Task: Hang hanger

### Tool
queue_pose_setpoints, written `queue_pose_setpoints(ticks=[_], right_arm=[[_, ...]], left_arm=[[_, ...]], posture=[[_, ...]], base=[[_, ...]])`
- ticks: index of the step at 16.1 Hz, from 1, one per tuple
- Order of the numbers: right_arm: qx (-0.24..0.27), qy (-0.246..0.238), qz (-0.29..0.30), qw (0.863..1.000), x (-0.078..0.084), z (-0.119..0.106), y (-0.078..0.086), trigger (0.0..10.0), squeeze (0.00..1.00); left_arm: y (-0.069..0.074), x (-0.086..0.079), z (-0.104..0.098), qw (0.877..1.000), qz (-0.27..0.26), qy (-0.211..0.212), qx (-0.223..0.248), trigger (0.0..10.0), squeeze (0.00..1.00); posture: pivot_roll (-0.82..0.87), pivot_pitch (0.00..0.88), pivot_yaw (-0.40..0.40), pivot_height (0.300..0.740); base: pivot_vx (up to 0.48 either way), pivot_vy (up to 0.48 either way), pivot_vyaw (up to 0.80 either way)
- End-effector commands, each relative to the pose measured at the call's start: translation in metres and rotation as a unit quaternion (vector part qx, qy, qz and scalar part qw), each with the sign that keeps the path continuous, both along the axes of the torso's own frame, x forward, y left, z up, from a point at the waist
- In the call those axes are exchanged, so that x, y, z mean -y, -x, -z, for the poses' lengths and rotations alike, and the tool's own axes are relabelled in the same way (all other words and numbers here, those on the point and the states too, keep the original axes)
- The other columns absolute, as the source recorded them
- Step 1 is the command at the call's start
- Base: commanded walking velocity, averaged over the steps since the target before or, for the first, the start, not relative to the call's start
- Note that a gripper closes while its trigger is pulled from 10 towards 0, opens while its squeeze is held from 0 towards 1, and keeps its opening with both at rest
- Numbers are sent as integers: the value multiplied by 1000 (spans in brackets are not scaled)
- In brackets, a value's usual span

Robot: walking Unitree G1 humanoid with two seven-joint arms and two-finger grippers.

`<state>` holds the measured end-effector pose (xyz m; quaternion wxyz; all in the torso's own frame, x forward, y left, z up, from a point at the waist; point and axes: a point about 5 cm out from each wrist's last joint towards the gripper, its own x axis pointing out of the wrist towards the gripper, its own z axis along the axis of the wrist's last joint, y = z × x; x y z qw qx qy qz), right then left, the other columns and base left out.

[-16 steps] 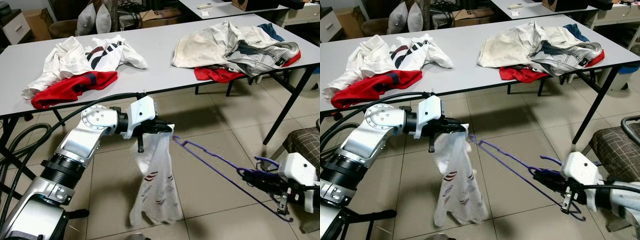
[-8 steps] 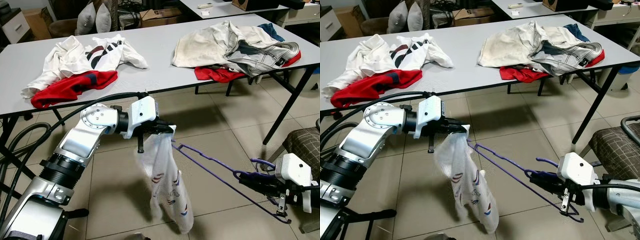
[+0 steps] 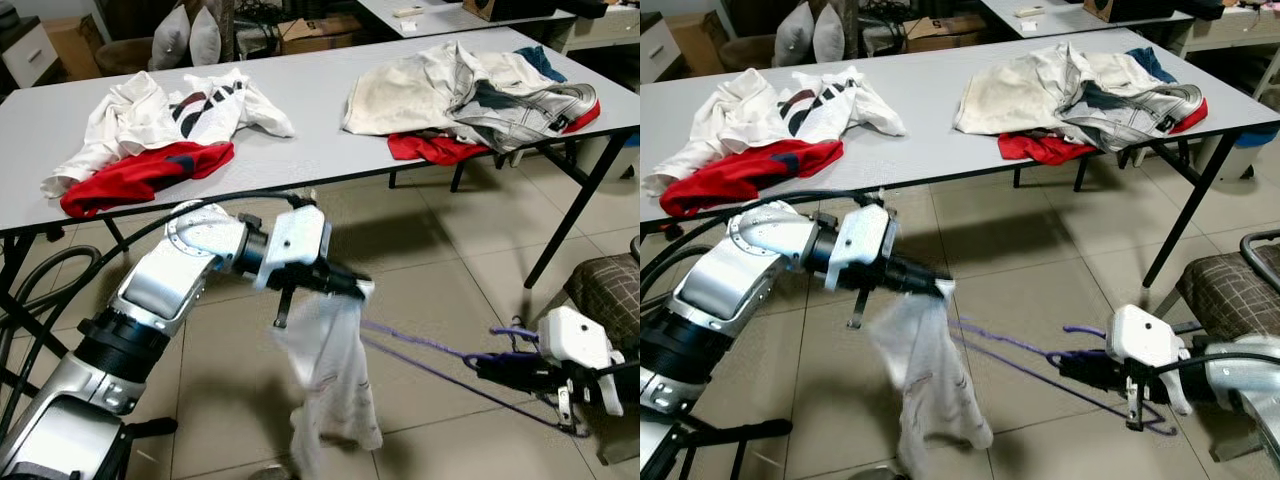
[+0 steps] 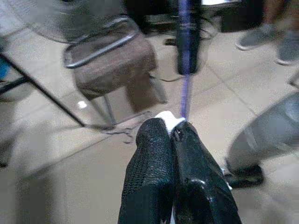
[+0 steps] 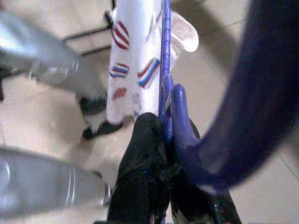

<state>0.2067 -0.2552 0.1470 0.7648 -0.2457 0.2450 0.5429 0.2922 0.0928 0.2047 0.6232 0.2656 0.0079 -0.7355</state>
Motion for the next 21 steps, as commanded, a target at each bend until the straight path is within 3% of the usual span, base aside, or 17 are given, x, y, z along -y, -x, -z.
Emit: queue_pose_setpoints(ticks=[1,6,12,14,18,21], right_arm=[[-1,29,-43,999,-1,-1,-5,10000,0],[-17,81,-131,988,0,-3,-14,10000,0],[37,110,-101,988,18,-10,-11,10000,0],[31,111,-105,988,16,-2,-8,10000,0],[40,108,-124,986,1,8,-18,10000,0],[44,109,-124,985,-2,9,-22,10000,0]], left_arm=[[4,3,-8,999,37,-13,15,10000,0],[5,3,-12,997,63,-33,26,10000,0],[5,-8,-14,998,35,-31,38,10000,0],[7,-4,-18,998,40,-18,45,10000,0],[13,10,-23,996,70,-6,59,10000,0],[9,12,-27,996,54,-7,75,10000,0]], posture=[[-1,38,60,740],[13,50,41,740],[6,52,37,740],[-1,52,46,740],[6,54,39,740],[16,64,26,740]], base=[[0,0,0],[0,0,0],[0,0,0],[0,0,0],[0,0,0],[0,0,0]])
